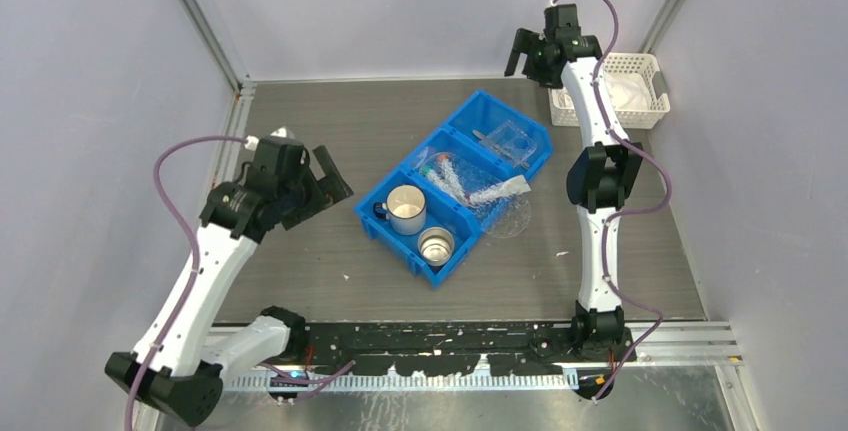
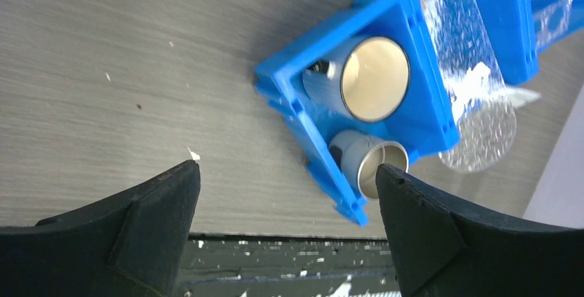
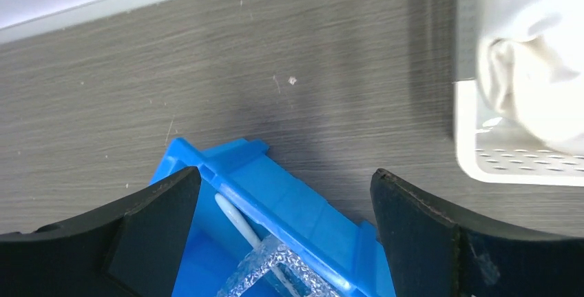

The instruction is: Prepare toiletry sets of a toothbrush and toothpaste on the tray

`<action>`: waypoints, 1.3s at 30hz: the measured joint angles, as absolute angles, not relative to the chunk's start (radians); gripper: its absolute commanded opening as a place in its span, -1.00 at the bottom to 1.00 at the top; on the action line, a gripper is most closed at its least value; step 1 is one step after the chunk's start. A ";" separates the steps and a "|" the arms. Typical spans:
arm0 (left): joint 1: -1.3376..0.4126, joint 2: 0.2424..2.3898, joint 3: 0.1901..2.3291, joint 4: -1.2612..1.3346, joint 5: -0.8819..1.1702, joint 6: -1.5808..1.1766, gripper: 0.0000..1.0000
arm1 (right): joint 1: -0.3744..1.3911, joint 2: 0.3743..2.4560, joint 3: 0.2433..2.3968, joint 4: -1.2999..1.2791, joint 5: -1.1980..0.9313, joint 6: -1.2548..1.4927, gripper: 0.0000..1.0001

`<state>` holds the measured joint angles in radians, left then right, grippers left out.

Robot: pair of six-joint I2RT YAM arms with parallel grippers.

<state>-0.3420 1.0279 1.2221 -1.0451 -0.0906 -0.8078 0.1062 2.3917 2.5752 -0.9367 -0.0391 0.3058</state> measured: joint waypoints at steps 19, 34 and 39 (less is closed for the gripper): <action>-0.700 0.977 0.908 -0.775 -0.075 -0.962 0.99 | 0.079 2.433 2.324 -0.784 -0.091 0.360 0.99; -0.707 1.108 0.908 -0.595 -0.137 -0.916 0.99 | 0.050 2.416 2.161 -0.666 -0.110 0.395 0.99; -0.707 1.143 0.932 -0.563 -0.142 -0.878 0.99 | 0.049 2.414 2.144 -0.637 -0.119 0.395 0.99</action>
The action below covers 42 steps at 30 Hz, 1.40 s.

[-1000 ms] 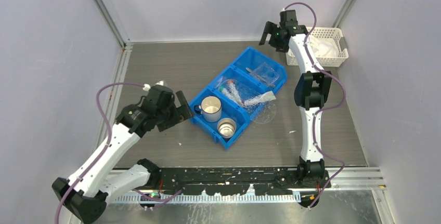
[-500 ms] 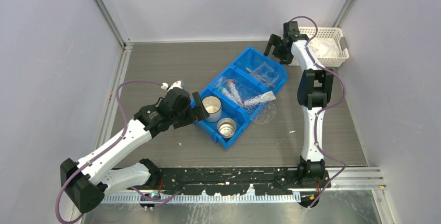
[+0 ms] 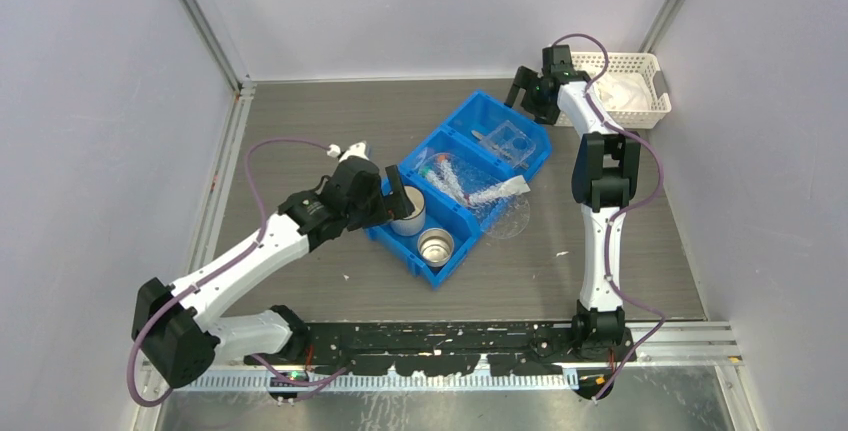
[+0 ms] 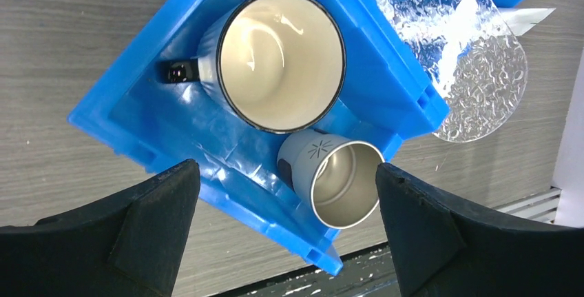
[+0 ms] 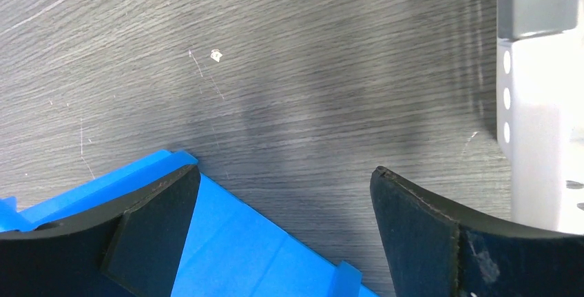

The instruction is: Prepare toiletry sets of a toothbrush and toothpaste on the tray

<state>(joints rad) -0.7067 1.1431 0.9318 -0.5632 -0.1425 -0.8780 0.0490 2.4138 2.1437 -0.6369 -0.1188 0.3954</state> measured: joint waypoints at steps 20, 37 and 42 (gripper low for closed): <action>-0.508 1.306 0.979 -0.520 -0.109 -0.751 1.00 | 0.026 2.228 1.810 -0.504 -0.095 0.426 0.99; -0.460 1.335 1.166 -0.596 -0.086 -0.649 0.99 | 0.025 2.077 1.660 -0.576 -0.075 0.422 0.99; -0.460 1.208 1.224 -0.642 -0.079 -0.646 1.00 | 0.030 2.115 1.838 -0.584 -0.114 0.415 0.99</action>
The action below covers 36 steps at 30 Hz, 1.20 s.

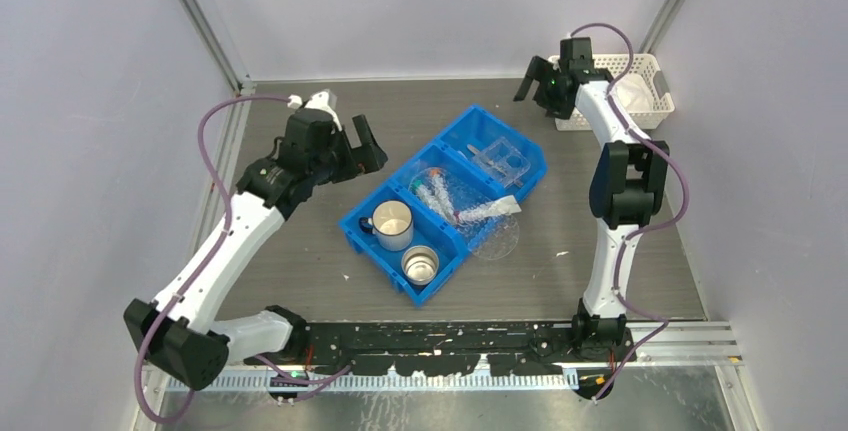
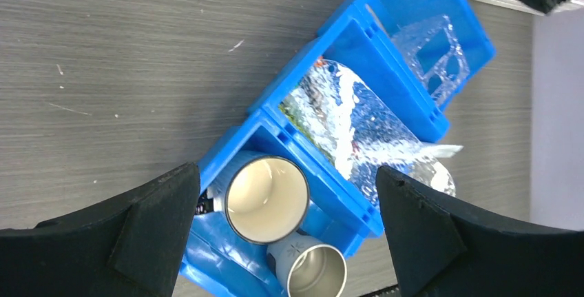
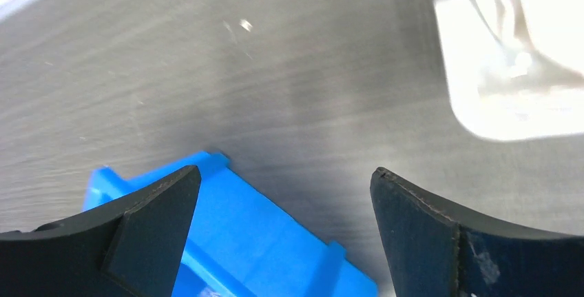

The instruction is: Prepare toiletry sets of a toothbrush and toothpaste on the tray

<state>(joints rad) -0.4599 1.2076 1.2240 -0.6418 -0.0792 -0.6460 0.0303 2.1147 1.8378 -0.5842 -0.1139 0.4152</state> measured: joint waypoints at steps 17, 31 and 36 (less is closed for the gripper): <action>-0.463 1.129 1.016 -0.657 0.054 -0.720 0.99 | 0.193 2.323 2.139 -0.605 -0.231 0.285 0.99; -0.466 1.097 0.972 -0.643 0.069 -0.728 0.99 | 0.273 2.323 2.124 -0.582 -0.245 0.262 0.99; -0.466 1.097 0.967 -0.640 0.073 -0.735 1.00 | 0.280 2.323 2.124 -0.587 -0.235 0.237 0.99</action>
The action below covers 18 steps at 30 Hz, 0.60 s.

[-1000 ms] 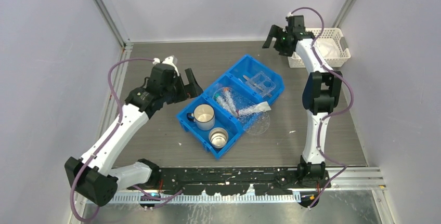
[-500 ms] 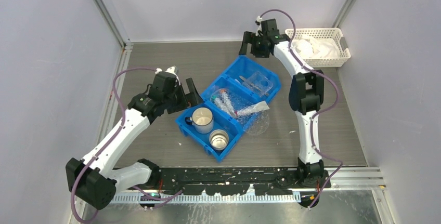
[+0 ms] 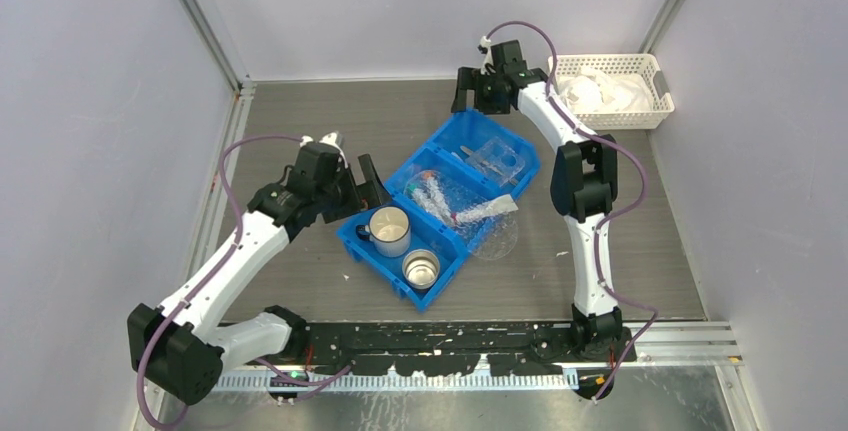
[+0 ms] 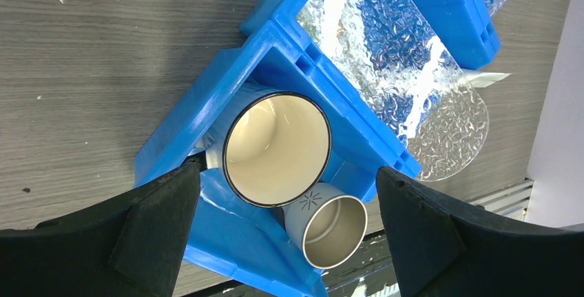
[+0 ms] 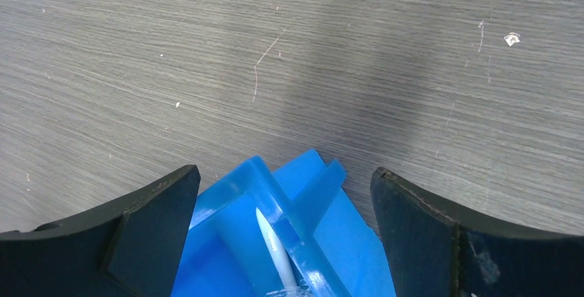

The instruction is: Prepare toiletry sets of a toothbrush and toothpaste on the tray

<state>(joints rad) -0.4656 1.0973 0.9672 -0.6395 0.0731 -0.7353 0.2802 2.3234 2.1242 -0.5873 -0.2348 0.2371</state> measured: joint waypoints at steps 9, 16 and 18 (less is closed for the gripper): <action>-0.479 1.097 0.917 -0.614 0.091 -0.783 0.99 | 0.287 2.316 2.101 -0.562 -0.208 0.216 0.99; -0.486 1.062 0.899 -0.650 0.075 -0.804 1.00 | 0.288 2.315 2.100 -0.560 -0.204 0.211 0.99; -0.487 1.055 0.893 -0.660 0.069 -0.804 1.00 | 0.289 2.315 2.100 -0.560 -0.202 0.209 0.99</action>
